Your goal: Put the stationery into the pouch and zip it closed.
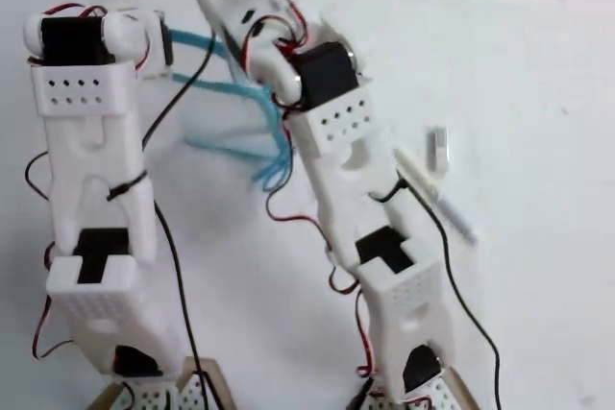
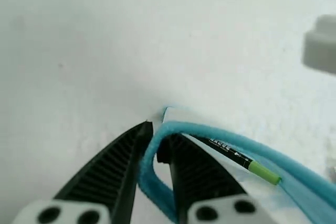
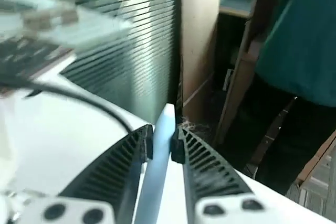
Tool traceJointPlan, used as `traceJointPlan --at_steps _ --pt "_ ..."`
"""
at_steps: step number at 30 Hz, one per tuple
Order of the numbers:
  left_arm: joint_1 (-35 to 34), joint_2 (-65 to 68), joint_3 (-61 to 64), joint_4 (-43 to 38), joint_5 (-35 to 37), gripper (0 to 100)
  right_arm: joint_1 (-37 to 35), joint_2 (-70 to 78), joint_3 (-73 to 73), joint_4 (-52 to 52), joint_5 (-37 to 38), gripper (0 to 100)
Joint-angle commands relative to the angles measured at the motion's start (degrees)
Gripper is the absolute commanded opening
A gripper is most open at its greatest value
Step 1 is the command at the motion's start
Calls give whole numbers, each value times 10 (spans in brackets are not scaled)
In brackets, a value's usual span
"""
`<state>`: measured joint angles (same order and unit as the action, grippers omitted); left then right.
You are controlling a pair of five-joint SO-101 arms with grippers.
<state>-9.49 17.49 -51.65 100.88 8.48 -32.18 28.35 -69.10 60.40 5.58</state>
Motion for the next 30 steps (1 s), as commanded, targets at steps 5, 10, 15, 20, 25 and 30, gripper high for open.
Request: traceJointPlan --at_steps 5,10,15,20,25,30 --pt "-14 2 0 3 4 22 0 -39 -8 43 7 18" --pt "-16 2 0 2 4 22 -5 -72 -8 71 5 19" --pt "-16 2 0 2 4 22 -5 -90 -7 116 8 20" --pt "-15 2 0 2 4 22 -5 -94 -7 157 9 22" --pt "-15 2 0 2 4 22 -17 -104 -8 175 11 24" --pt "-16 2 0 2 4 22 -36 -124 -8 179 41 158"
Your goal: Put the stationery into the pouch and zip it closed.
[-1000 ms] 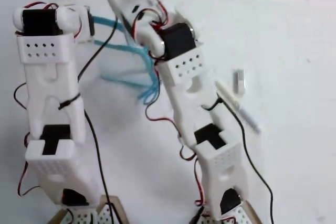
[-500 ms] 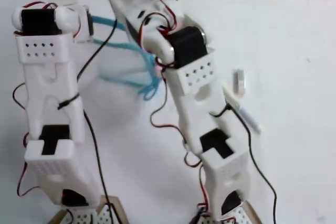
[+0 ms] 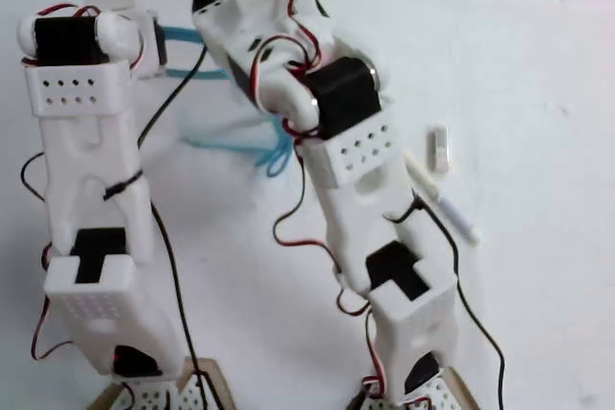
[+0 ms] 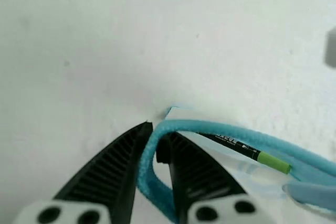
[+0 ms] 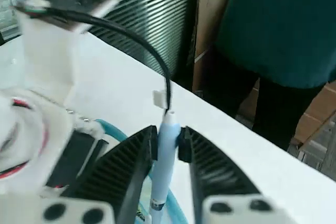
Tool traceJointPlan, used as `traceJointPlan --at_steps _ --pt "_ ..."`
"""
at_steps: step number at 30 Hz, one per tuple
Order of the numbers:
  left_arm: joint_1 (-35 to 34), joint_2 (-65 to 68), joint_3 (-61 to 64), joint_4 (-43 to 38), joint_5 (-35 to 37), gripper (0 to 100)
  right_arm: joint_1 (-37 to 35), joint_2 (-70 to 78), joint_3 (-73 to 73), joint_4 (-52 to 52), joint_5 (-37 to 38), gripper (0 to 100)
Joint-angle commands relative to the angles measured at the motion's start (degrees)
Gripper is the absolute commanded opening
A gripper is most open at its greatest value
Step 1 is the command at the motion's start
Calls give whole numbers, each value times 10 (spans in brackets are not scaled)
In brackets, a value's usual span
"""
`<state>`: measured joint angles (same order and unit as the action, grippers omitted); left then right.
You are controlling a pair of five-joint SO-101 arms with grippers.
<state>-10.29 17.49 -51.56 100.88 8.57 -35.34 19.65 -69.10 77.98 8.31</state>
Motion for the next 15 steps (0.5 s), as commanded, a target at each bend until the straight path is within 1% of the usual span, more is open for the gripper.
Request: traceJointPlan --at_steps 1,4,7,9,12,15 --pt "-8 2 0 2 4 22 -5 -41 -8 3 18 187" --pt "-8 2 0 2 4 22 -6 -49 -8 3 18 236" --pt "-8 2 0 2 4 22 0 -60 -8 1 18 241" --pt "-8 2 0 3 4 22 20 -69 -8 0 18 241" --pt "-8 2 0 3 4 22 80 -77 0 9 18 241" --pt "-8 2 0 4 4 22 169 -60 6 81 21 241"
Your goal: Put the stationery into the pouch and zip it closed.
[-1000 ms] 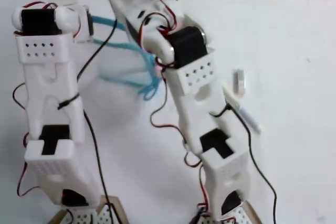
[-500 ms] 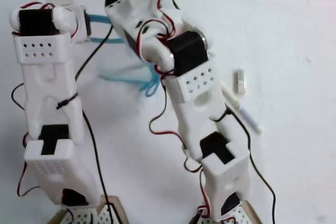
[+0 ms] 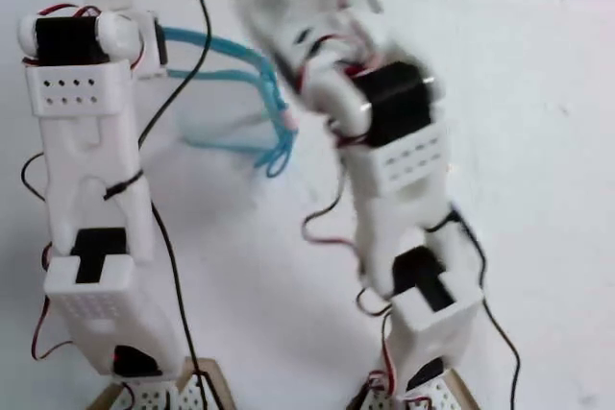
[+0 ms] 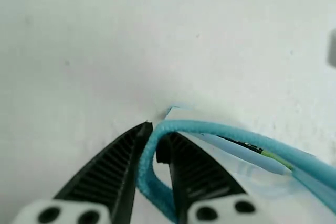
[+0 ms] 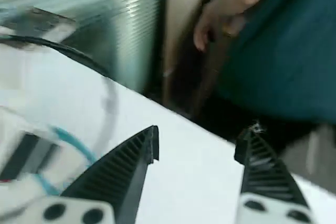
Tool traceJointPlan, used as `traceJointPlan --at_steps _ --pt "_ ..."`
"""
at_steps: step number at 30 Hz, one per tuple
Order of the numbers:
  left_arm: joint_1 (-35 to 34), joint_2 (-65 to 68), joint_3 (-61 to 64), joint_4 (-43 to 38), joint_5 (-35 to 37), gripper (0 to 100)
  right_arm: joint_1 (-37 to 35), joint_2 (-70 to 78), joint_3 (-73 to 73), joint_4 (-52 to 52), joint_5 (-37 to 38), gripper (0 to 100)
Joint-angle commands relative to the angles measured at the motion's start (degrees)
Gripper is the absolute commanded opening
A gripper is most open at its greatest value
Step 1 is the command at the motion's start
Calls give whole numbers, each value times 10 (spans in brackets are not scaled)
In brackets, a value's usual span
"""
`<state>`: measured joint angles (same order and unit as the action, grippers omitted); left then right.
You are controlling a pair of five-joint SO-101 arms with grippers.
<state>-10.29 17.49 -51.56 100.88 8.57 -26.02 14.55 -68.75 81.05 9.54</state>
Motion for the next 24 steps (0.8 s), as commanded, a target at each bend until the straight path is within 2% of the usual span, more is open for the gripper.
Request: traceJointPlan --at_steps 1,5,8,13,18,24 --pt "-7 2 0 4 4 22 107 0 12 83 22 241" --pt "-6 2 0 5 4 22 194 60 75 207 84 241" --pt "-6 2 0 6 4 22 233 103 158 201 122 241" --pt "-6 2 0 7 4 22 238 183 268 202 187 241" --pt "-5 2 0 7 4 22 224 255 302 202 258 241" --pt "-5 3 0 4 4 22 208 312 301 202 262 241"
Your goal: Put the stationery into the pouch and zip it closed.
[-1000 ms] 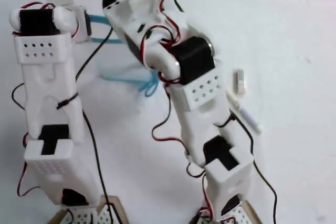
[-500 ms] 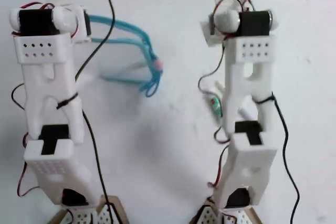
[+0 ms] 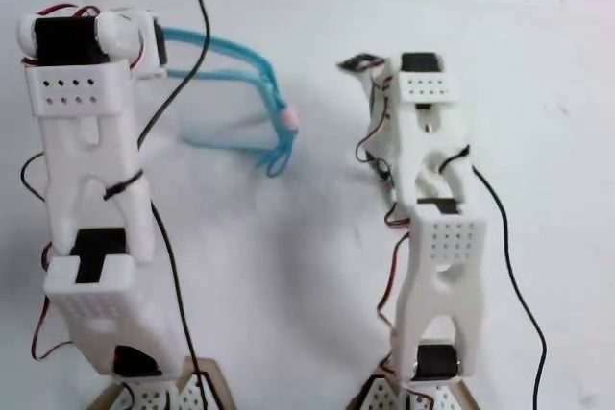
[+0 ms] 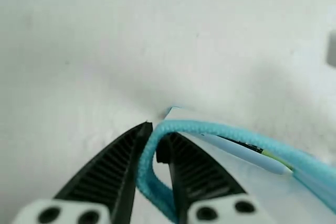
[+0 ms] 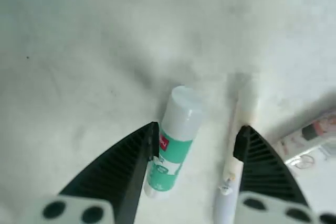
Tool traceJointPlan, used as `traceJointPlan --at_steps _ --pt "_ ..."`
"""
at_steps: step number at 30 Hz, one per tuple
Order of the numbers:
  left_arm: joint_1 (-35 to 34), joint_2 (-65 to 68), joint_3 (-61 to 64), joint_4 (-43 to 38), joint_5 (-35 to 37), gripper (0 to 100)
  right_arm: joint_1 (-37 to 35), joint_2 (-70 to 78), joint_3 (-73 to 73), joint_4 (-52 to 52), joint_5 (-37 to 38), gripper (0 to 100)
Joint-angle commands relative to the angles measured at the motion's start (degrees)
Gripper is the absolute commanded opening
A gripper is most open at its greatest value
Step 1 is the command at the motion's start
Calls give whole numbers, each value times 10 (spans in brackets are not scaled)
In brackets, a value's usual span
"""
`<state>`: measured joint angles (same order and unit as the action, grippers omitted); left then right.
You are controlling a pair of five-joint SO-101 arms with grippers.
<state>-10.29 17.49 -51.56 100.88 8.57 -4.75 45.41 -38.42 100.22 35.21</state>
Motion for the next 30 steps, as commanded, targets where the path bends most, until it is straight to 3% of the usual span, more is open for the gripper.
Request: traceJointPlan --at_steps 1,10,30 --pt "-5 3 0 4 4 22 -5 10 -3 9 5 241" --pt "-4 40 -6 2 4 22 -9 51 -4 7 7 241" --pt "-2 33 -6 1 4 22 -40 -75 56 7 4 241"
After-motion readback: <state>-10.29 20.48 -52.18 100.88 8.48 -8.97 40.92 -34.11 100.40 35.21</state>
